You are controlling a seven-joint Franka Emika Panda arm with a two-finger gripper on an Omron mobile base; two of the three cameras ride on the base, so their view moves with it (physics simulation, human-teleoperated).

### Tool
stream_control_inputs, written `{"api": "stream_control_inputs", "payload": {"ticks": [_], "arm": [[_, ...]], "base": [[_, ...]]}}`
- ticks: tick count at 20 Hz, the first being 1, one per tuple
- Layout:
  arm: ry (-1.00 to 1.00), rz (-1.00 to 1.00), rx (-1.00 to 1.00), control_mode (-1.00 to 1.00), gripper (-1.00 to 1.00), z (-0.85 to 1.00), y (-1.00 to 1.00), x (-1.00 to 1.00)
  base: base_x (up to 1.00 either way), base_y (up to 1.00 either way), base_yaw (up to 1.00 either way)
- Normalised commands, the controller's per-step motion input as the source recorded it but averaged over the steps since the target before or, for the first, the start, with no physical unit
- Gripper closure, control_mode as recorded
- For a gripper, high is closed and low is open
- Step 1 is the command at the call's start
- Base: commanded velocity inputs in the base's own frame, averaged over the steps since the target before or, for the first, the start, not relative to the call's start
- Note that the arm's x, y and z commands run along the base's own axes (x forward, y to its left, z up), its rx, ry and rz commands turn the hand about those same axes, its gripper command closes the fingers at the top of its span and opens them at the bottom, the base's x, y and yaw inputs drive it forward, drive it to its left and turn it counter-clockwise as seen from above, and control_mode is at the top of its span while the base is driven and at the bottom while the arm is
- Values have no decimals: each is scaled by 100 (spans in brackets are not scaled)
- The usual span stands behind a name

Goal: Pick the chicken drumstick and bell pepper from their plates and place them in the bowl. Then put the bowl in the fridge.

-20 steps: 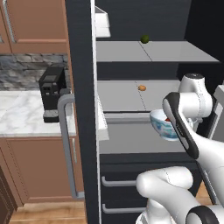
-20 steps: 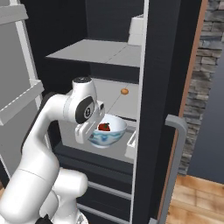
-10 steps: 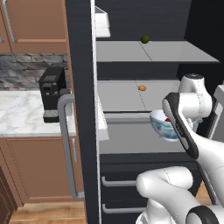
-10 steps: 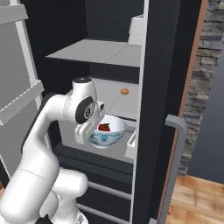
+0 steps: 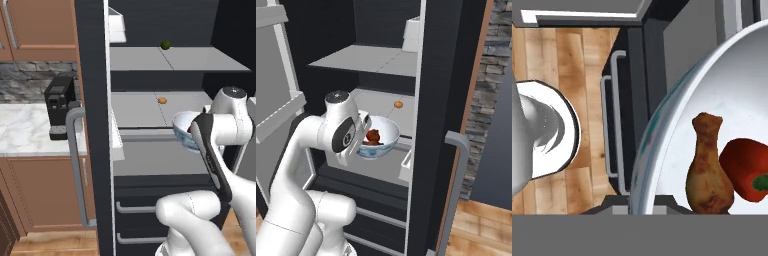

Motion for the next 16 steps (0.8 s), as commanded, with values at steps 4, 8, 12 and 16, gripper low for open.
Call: {"api": "stream_control_inputs", "payload": {"ticks": [4, 8, 12, 16], "arm": [[-5, 0, -15, -100, 100, 45, 25, 14], [-7, 0, -6, -100, 100, 26, 7, 52], [-2, 0, 1, -100, 100, 8, -6, 63], [0, 2, 11, -100, 100, -1, -12, 69]], "base": [[0, 0, 0], [0, 0, 0], [0, 0, 0], [0, 0, 0]]}}
